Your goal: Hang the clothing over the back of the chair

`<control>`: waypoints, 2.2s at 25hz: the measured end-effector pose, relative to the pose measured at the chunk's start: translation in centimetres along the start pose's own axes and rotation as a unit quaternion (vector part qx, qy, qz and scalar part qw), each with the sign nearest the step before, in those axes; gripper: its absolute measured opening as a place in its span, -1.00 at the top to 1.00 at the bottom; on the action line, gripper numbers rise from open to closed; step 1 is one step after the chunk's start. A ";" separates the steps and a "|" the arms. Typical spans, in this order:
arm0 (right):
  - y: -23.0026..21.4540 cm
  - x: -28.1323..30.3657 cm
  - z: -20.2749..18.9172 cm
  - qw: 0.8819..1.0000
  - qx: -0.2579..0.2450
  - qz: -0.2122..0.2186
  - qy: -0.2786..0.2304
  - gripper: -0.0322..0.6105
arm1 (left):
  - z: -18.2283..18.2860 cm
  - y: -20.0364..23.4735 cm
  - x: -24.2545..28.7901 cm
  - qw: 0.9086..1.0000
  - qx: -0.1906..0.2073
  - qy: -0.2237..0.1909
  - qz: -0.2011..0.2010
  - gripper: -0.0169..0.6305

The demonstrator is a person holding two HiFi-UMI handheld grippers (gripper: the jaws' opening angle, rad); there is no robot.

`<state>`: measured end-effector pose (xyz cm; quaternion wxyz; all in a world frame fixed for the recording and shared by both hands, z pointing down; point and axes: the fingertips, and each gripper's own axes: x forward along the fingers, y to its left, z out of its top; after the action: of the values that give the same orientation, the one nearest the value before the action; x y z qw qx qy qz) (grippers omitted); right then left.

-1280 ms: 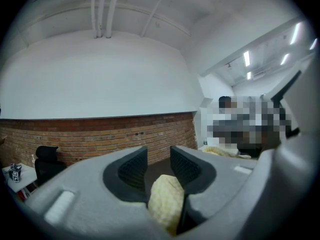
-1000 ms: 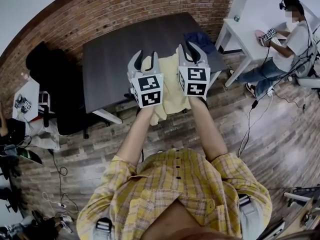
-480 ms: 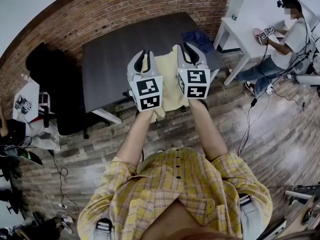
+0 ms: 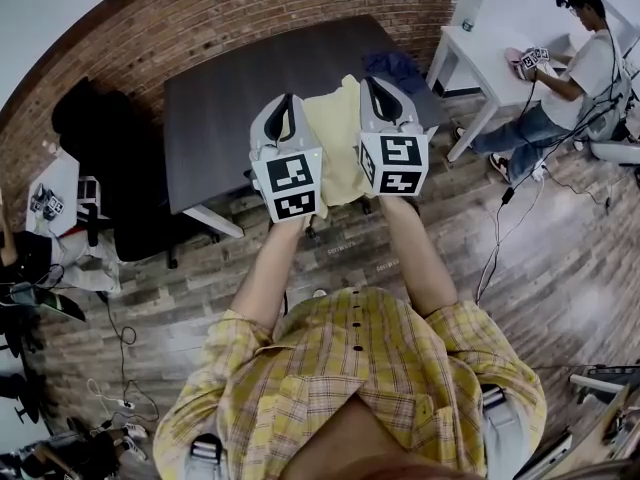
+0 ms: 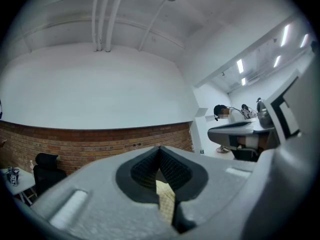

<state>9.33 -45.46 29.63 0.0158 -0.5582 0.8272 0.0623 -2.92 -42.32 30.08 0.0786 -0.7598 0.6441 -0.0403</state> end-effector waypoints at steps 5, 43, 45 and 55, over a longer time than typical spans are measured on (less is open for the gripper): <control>0.6 -1.7 0.3 1.000 0.003 0.005 -0.001 0.93 | 0.0 -0.5 -1.4 1.000 -0.007 0.000 -0.002 0.95; 5.5 -11.7 -0.9 0.999 0.035 0.039 0.002 0.93 | -1.6 -4.6 -10.8 0.999 -0.039 0.016 -0.020 0.95; 5.8 -12.2 -1.3 0.999 0.037 0.039 0.007 0.92 | -2.0 -4.8 -11.3 0.999 -0.043 0.018 -0.021 0.95; 6.9 -14.0 -2.5 0.998 0.038 0.041 0.019 0.92 | -2.8 -5.7 -13.6 0.999 -0.042 0.023 -0.020 0.95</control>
<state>8.28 -30.32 34.03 0.0186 -0.5240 0.8513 0.0202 -0.15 -28.20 34.36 0.0308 -0.7743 0.6313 -0.0326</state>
